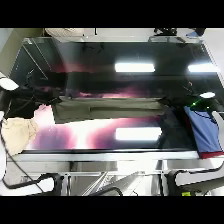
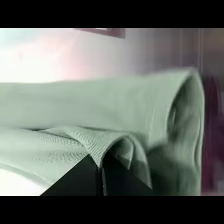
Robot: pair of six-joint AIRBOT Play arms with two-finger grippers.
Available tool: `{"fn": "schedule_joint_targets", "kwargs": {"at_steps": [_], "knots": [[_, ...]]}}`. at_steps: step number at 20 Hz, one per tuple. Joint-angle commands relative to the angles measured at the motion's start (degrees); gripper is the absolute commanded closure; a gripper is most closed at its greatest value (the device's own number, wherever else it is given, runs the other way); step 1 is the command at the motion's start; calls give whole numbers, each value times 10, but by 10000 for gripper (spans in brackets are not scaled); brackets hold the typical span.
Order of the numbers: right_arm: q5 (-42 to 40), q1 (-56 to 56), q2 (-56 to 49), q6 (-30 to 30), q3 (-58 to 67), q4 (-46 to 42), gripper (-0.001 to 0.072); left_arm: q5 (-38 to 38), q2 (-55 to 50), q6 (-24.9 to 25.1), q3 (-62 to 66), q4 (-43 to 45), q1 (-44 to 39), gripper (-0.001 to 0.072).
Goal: Fold the shirts.
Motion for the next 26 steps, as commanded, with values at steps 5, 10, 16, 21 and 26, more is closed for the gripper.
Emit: {"fn": "schedule_joint_targets", "kwargs": {"at_steps": [5, 10, 16, 21, 26], "knots": [[-33, 17, -50, -27, 35, 8, 505, 3, -182, 4, 154, -1, -21, 685], [-32, 1, -27, 37, 76, -83, 177, -65, -218, -5, 258, 0, -33, 34], [21, 2, -91, 51, 76, -89, 166, -153, -217, -31, 289, 3, -26, 35], [92, 10, -97, 49, 76, -70, 200, -164, -217, -39, 289, -72, -49, 36], [116, 10, -94, 9, 93, 7, 689, -129, -222, -37, 289, -101, -139, 695]]}}
